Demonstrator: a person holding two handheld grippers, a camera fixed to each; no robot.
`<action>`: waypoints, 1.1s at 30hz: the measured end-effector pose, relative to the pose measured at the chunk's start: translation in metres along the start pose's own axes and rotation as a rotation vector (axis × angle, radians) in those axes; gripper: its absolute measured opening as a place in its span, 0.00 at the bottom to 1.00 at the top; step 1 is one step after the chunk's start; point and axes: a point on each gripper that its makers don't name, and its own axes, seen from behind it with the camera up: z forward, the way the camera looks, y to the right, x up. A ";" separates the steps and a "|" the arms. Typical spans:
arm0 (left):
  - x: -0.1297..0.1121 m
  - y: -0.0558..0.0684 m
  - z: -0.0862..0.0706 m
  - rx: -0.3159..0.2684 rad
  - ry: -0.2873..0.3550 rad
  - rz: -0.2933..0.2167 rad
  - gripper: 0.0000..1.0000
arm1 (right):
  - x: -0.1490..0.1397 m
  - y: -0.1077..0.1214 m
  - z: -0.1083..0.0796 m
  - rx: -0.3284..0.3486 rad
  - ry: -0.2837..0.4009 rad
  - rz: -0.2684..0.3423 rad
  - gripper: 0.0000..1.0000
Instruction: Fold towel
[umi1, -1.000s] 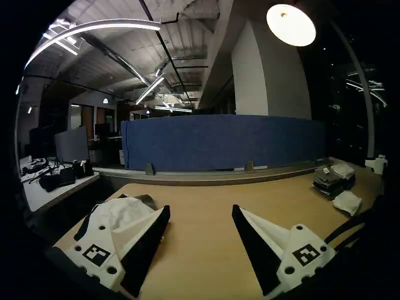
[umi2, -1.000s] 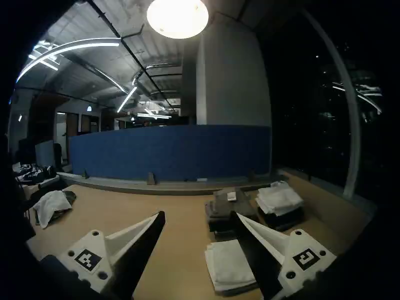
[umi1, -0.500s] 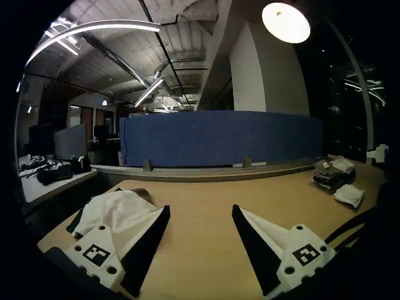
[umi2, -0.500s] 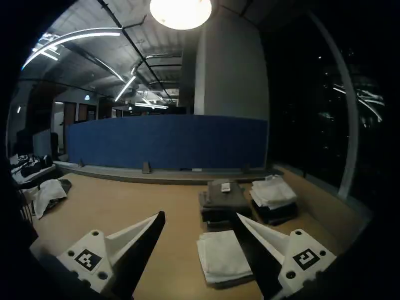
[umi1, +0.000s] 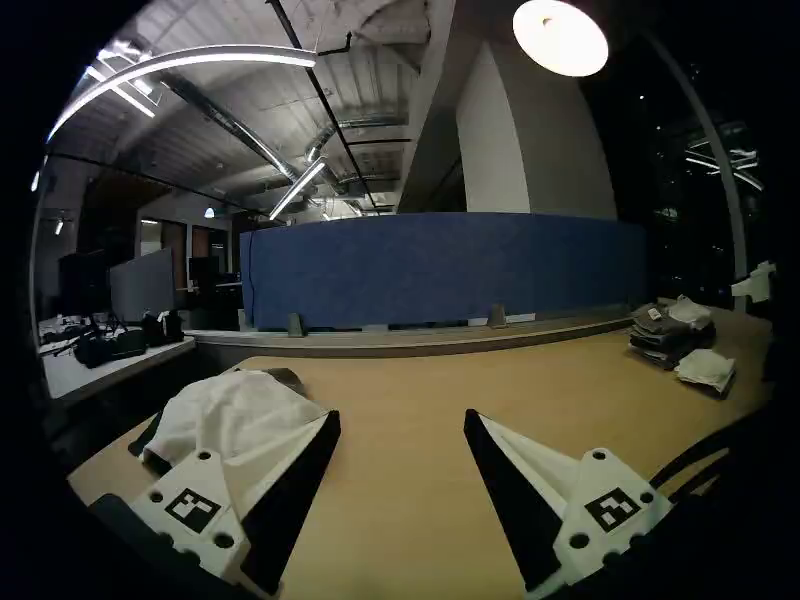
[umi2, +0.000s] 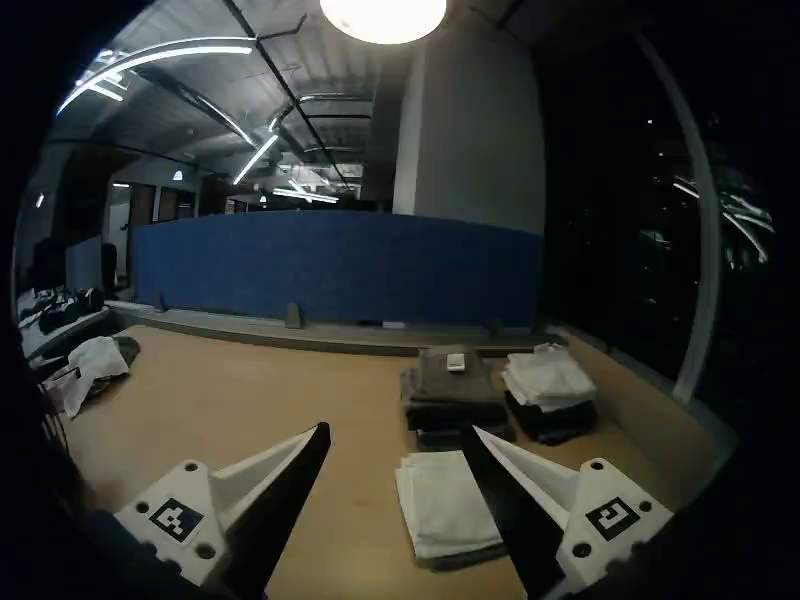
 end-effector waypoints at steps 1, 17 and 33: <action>-0.001 0.000 0.000 0.001 0.000 0.000 0.92 | 0.000 -0.002 0.001 0.003 0.000 -0.004 1.00; -0.008 0.005 0.001 0.013 0.016 0.000 0.92 | 0.013 -0.018 0.004 0.020 0.011 -0.030 1.00; -0.010 0.019 0.002 0.000 0.022 0.026 0.92 | 0.015 -0.022 0.002 0.024 0.005 -0.046 1.00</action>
